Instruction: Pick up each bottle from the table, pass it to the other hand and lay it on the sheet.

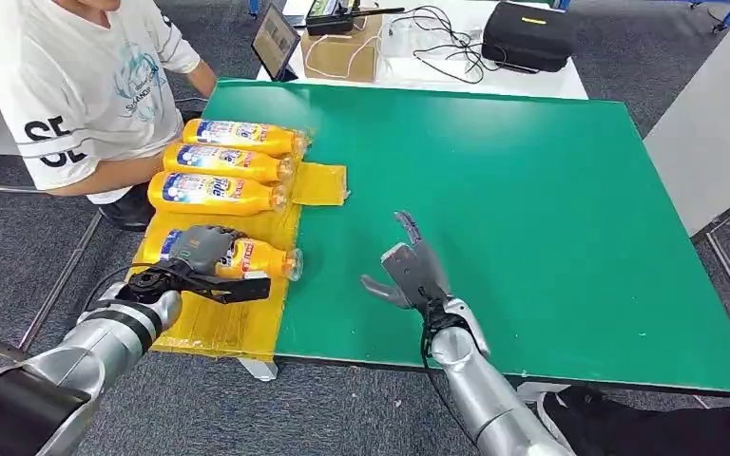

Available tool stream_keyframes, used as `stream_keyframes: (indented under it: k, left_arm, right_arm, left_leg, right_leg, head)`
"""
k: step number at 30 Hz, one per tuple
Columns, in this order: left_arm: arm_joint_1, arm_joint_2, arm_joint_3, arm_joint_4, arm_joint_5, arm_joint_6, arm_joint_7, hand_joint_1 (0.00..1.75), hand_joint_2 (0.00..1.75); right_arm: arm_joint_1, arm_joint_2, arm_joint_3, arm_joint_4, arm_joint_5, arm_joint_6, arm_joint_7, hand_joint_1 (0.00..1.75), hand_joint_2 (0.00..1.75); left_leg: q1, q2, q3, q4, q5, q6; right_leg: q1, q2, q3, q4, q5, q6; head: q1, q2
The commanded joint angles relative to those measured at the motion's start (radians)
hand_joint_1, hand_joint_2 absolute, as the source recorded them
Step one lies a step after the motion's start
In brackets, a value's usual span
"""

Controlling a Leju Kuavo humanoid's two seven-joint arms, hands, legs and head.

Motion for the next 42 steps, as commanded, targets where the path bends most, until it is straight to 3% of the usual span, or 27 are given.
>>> stream_keyframes:
  k: [1,11,16,21,25,27,29,39,42]
  left_arm:
    - [0.031,0.016,-0.004,0.059,0.023,-0.042,-0.049,0.0,1.75]
    - [0.032,0.016,-0.004,0.059,0.023,-0.041,-0.049,0.0,1.75]
    - [0.039,0.006,0.055,0.046,0.061,-0.012,-0.099,0.0,1.75]
    - [0.06,-0.008,0.13,0.028,0.112,0.024,-0.183,0.0,1.75]
    - [0.1,-0.018,0.268,-0.009,0.261,0.016,-0.343,0.0,1.75]
    - [0.128,-0.032,0.346,-0.044,0.345,0.006,-0.42,0.0,1.75]
    - [0.172,-0.03,0.342,-0.149,0.435,-0.061,-0.42,0.0,1.75]
    - [0.172,-0.03,0.342,-0.149,0.435,-0.061,-0.42,0.0,1.75]
    - [0.254,-0.006,0.306,-0.361,0.672,-0.125,-0.42,0.0,1.75]
  right_arm:
    - [-0.033,-0.019,0.004,0.006,-0.001,0.006,0.017,0.0,1.75]
    - [-0.034,-0.022,0.004,0.006,-0.001,0.007,0.017,0.0,1.75]
    - [-0.046,-0.028,0.004,0.018,0.003,0.008,0.022,0.0,1.75]
    - [-0.06,-0.038,-0.01,0.046,0.002,0.002,0.02,0.0,1.75]
    - [-0.063,-0.037,-0.014,0.058,-0.004,0.004,0.006,0.0,1.75]
    - [-0.066,-0.037,-0.024,0.072,-0.018,0.004,-0.003,0.0,1.75]
    - [-0.066,-0.038,-0.027,0.076,-0.022,0.003,-0.01,0.0,1.75]
    - [-0.066,-0.038,-0.027,0.076,-0.022,0.003,-0.01,0.0,1.75]
    - [-0.052,-0.038,-0.043,0.049,-0.04,-0.006,-0.029,0.0,1.75]
  left_leg:
    - [0.0,0.003,0.004,-0.001,-0.002,-0.001]
    - [0.0,0.003,0.005,-0.001,-0.002,-0.001]
    - [0.001,0.003,0.006,-0.001,-0.002,-0.001]
    - [0.001,0.003,0.007,-0.001,-0.003,-0.001]
    - [0.003,0.004,0.012,0.0,-0.006,-0.003]
    - [0.0,0.002,0.006,-0.001,-0.002,-0.001]
    - [0.001,0.002,0.008,0.0,-0.003,-0.002]
    - [0.001,0.001,0.004,0.0,-0.001,-0.001]
    - [0.001,0.0,0.003,0.0,-0.001,-0.001]
  right_leg:
    - [0.001,0.003,0.003,-0.001,-0.001,-0.002]
    - [0.0,0.003,0.004,-0.001,-0.001,-0.001]
    - [0.001,0.003,0.005,-0.001,-0.001,-0.002]
    - [0.001,0.002,0.006,-0.001,-0.002,-0.002]
    - [0.004,0.002,0.012,-0.001,-0.004,-0.004]
    - [0.001,0.001,0.006,-0.001,-0.001,-0.002]
    - [0.002,0.001,0.008,-0.001,-0.003,-0.003]
    - [0.001,0.0,0.003,-0.001,-0.001,-0.002]
    - [0.001,0.0,0.003,0.0,-0.002,-0.002]
  head:
    - [0.0,0.0]
    - [0.0,0.0]
    - [0.0,0.0]
    - [0.0,0.0]
    - [0.0,0.0]
    - [0.0,0.0]
    - [0.0,0.0]
    - [0.0,0.0]
    - [0.0,0.0]
